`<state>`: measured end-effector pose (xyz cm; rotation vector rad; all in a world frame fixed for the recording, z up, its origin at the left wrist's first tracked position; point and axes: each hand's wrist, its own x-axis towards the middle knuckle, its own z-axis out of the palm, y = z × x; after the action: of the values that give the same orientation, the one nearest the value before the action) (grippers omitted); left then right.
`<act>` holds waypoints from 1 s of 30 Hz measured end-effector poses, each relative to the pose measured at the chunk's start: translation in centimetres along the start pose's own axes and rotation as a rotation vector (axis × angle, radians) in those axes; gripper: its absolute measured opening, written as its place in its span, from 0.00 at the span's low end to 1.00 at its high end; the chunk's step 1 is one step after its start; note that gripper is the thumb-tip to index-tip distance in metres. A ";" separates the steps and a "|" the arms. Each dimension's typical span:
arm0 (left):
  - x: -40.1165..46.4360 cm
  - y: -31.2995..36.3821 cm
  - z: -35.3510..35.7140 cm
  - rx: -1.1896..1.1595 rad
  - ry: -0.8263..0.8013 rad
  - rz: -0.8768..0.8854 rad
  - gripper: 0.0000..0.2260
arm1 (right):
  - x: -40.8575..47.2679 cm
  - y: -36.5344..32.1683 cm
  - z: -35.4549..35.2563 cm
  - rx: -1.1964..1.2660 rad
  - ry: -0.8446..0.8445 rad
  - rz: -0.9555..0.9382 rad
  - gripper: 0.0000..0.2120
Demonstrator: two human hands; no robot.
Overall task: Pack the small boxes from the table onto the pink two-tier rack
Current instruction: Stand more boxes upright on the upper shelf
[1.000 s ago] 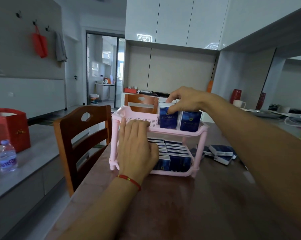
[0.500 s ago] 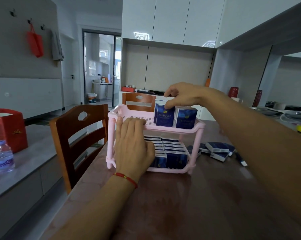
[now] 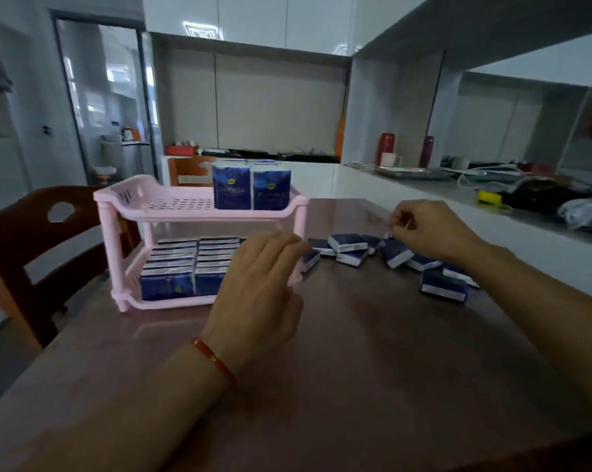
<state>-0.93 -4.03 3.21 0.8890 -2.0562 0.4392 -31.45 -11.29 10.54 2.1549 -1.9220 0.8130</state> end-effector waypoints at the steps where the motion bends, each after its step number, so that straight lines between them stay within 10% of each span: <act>1: -0.1 0.6 0.6 -0.007 -0.063 0.040 0.24 | -1.1 2.1 0.4 -0.045 -0.010 0.067 0.02; 7: -0.5 1.4 2.3 -0.030 -0.293 0.082 0.25 | -7.4 8.5 3.2 -0.076 0.072 0.178 0.16; 12: -0.3 1.9 2.5 -0.089 -0.326 0.015 0.23 | -7.6 9.6 4.5 -0.305 -0.170 0.224 0.32; 24: 7.1 9.2 11.4 -0.522 -0.463 -0.434 0.25 | -8.3 6.2 4.7 0.372 -0.012 -0.262 0.33; 30: 6.3 7.0 14.5 -0.692 -0.314 -0.684 0.10 | -6.9 11.3 4.2 0.081 0.216 0.161 0.18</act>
<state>-16.62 -10.43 -0.28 1.1697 -1.8065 -0.7739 -41.20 -9.04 0.94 1.8807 -1.9998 1.1199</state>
